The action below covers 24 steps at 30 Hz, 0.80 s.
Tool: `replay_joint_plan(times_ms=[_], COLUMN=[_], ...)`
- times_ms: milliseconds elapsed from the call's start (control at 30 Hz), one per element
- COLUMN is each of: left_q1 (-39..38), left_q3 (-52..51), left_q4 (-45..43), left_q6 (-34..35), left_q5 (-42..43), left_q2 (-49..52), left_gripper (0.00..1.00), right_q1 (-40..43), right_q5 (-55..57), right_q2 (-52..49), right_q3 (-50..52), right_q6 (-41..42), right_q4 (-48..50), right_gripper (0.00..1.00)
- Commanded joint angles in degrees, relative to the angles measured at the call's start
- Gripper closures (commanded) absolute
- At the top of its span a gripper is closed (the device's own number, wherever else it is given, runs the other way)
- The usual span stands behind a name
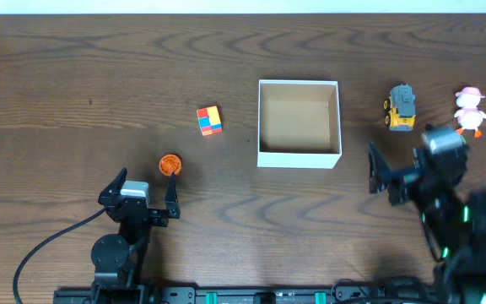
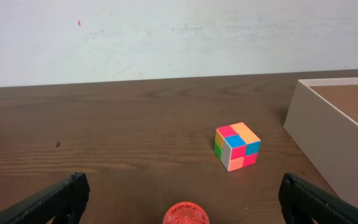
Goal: Pack container
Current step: 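Move right gripper over the yellow-grey toy truck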
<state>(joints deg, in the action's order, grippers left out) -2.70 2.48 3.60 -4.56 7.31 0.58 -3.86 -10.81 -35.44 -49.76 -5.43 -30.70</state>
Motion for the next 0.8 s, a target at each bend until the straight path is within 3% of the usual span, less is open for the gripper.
replay_joint_plan(times_ms=[0, 167, 267, 433, 767], left_q1=[0.26, 0.26, 0.26, 0.26, 0.26], left_q3=[-1.75, -1.75, -1.75, -1.75, -1.75], left_q4=[0.76, 0.76, 0.76, 0.76, 0.76], left_q6=[-0.57, -0.57, -0.57, -0.57, -0.57], left_q5=[0.63, 0.66, 0.66, 0.66, 0.63], left_q2=[-0.35, -0.35, -0.35, -0.35, -0.35], left_gripper=[0.02, 0.02, 0.02, 0.02, 0.02], right_q1=[0.85, 0.85, 0.87, 3.08, 15.45], right_q5=[-4.85, -18.62, -11.80, 7.54, 8.02], right_q2=[-12.26, -27.19, -31.91, -39.95, -56.70], right_q3=[-11.17, -25.92, -28.41, -29.33, -34.99], right_q6=[-1.53, -2.38, -1.92, 5.77, 6.10], right_q4=[-8.04, -19.34, -19.52, -16.37, -22.86], right_gripper=[0.01, 0.01, 0.01, 0.01, 0.01])
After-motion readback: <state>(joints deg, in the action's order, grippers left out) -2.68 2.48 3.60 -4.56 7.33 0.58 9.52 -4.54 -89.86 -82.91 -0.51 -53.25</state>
